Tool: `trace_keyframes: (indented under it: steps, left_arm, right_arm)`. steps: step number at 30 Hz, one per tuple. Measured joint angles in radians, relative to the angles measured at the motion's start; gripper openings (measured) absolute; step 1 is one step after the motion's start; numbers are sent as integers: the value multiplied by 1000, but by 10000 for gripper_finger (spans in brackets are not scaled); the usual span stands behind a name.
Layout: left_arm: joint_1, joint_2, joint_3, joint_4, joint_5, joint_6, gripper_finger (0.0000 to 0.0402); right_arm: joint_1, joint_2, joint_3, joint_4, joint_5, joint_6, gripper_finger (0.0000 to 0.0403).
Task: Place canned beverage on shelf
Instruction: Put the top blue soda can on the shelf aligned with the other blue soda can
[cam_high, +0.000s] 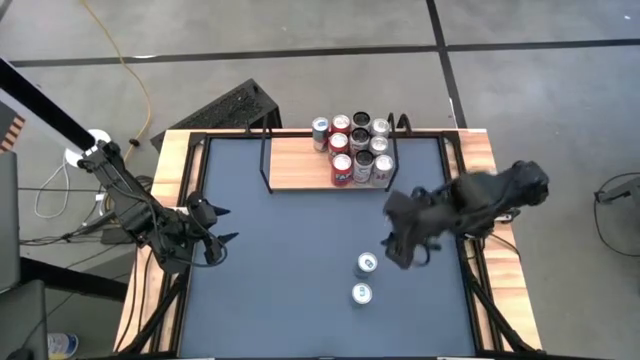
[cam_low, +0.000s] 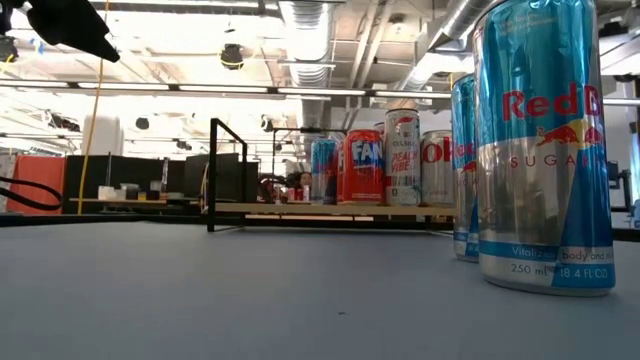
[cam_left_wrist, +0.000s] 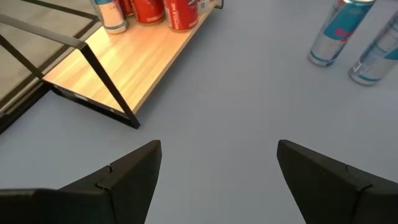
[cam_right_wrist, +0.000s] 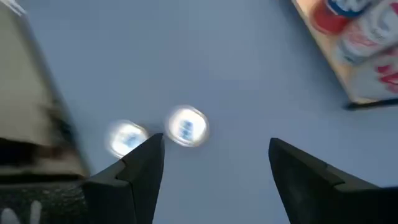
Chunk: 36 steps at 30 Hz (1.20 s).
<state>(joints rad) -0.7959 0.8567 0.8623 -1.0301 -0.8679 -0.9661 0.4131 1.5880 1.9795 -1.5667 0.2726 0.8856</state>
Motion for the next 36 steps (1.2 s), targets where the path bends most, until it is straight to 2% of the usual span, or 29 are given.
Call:
trace_keyframes:
  steps: [9, 19, 25, 28, 36]
  left_arm:
    - [0, 0, 0, 1, 7, -16, 311]
    - [0, 0, 0, 1, 17, 9, 311]
    - [0, 0, 0, 1, 20, 11, 311]
    - [0, 0, 0, 1, 25, 14, 311]
    - [0, 0, 0, 0, 29, 55, 311]
  right_arm:
    - [62, 185, -24, 55, -41, 34, 271]
    - [8, 364, -25, 53, -118, 64, 271]
    - [-27, 369, -24, 49, -166, 88, 271]
    - [-48, 369, -24, 46, -220, 151, 271]
    - [-84, 369, -24, -7, -271, 285, 271]
